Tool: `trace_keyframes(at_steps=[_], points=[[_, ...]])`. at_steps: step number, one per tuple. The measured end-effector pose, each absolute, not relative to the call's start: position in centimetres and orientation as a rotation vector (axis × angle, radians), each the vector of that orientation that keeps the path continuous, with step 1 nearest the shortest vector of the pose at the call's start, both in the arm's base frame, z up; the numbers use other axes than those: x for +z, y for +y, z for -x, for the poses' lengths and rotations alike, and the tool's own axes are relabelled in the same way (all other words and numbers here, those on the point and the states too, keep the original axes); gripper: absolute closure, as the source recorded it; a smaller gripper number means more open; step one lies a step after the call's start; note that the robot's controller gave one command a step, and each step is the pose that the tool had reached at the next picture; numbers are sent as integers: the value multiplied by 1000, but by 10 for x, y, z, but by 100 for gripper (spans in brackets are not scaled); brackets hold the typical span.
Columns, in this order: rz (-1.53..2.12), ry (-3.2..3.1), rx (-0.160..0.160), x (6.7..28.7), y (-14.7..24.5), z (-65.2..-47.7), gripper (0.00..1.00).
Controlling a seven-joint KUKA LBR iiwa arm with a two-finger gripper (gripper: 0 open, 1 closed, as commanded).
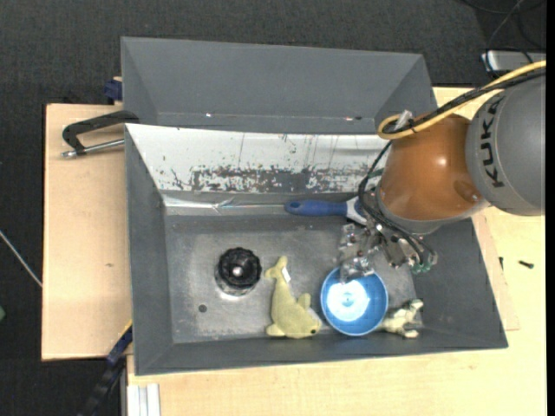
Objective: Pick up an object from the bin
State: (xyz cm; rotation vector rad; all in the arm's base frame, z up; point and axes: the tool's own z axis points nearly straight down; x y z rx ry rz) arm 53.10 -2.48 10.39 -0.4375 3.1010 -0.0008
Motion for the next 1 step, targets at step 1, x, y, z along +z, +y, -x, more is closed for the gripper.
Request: trace_keyframes(at_steps=[1], points=[[436,3102,-1,126,-24,-533,100]])
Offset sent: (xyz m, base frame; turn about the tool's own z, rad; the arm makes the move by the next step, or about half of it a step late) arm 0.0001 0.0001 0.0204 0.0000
